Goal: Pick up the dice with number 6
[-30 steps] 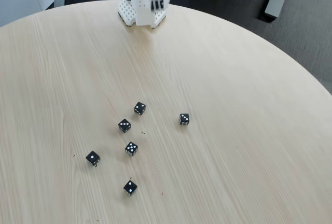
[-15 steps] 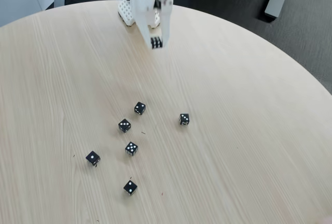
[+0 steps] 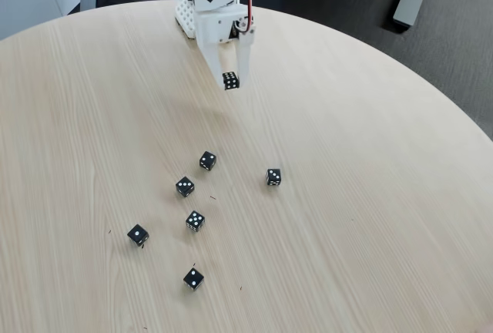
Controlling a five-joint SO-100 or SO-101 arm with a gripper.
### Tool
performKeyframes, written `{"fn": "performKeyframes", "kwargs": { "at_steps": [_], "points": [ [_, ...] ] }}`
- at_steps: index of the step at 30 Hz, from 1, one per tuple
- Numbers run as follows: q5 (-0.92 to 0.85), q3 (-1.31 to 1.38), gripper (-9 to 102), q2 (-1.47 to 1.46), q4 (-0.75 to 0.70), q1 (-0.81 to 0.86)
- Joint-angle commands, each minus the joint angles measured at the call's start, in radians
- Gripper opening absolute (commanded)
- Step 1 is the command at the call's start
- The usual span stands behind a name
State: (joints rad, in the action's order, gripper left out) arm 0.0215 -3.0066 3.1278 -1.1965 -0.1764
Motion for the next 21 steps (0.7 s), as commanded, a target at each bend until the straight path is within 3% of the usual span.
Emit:
{"fn": "performKeyframes", "kwargs": {
  "at_steps": [1,13,18,21],
  "points": [
    [0.02,0.005,0,0.003,0.011,0.011],
    [-0.008,-0.005,0,0.003,0.011,0.009],
    [0.158,-0.006,0,0.003,0.011,0.009],
    [0.158,-0.008,0,0.003,0.011,0.008]
  ]
}}
